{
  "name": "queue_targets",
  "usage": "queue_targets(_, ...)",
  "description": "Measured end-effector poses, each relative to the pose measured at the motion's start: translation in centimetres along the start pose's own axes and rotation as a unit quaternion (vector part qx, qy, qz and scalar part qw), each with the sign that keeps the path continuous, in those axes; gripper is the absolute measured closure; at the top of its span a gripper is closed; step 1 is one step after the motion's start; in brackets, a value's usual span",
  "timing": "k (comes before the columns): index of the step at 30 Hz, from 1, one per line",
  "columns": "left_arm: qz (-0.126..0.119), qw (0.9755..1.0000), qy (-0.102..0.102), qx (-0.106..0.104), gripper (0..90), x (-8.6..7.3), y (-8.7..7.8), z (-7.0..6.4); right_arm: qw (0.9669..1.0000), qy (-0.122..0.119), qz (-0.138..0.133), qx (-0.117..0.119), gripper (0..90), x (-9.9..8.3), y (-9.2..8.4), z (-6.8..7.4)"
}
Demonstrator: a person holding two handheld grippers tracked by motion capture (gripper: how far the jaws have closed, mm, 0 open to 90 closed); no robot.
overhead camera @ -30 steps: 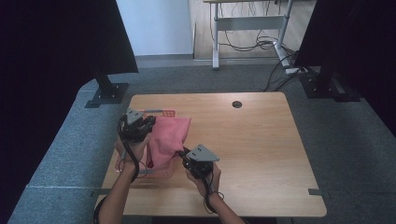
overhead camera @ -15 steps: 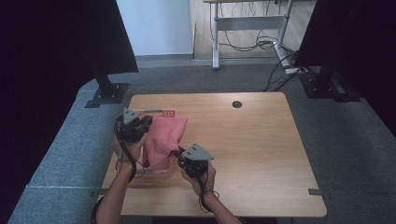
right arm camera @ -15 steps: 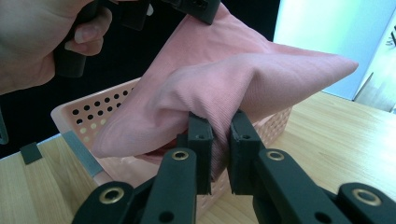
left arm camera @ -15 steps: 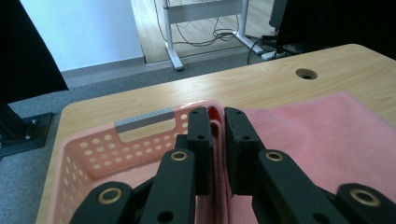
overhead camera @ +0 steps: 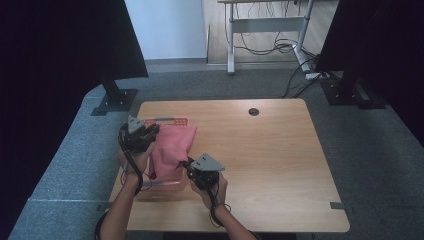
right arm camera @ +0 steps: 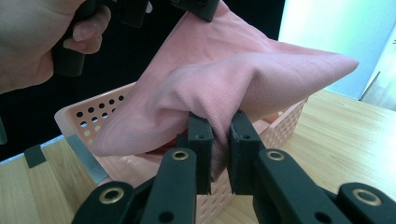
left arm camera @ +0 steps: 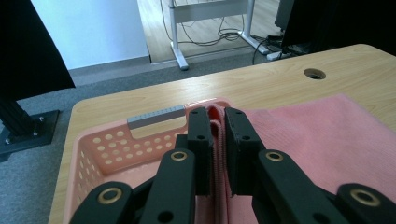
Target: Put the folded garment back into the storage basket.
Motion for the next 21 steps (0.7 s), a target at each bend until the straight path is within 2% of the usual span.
queue_targets(14,-0.001,1.0,-0.005,0.007,81.1,-0.2,-0.4,0.8,1.0,0.0,0.001,0.006,82.1,0.0,0.8,0.5)
queue_targets(17,0.001,0.9999,-0.004,0.016,79.7,-0.4,-0.3,1.0,0.9998,0.0,0.009,0.016,80.8,-0.1,1.2,0.7)
queue_targets(18,0.001,0.9997,-0.004,0.025,75.0,-0.5,-0.2,1.0,0.9995,0.0,0.023,0.021,74.8,-0.2,1.5,0.7)
queue_targets(19,-0.002,0.9995,-0.007,0.03,67.0,-0.5,-0.2,1.0,0.9992,0.003,0.033,0.021,63.1,-0.3,1.8,0.8)
queue_targets(20,-0.004,0.9995,-0.009,0.031,63.0,-0.5,-0.2,1.1,0.9993,0.009,0.033,0.013,54.4,-0.5,2.0,0.8)
queue_targets(21,-0.004,0.9995,-0.01,0.03,62.4,-0.5,-0.3,1.0,0.9991,0.015,0.036,0.014,48.8,-0.6,2.1,0.7)
Point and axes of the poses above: each handheld gripper's, and its own axes: y roughly forward along the jaws, x roughly out of its top, z roughly to its left, the point moved 2 cm from there along y, roughly forward along the jaws
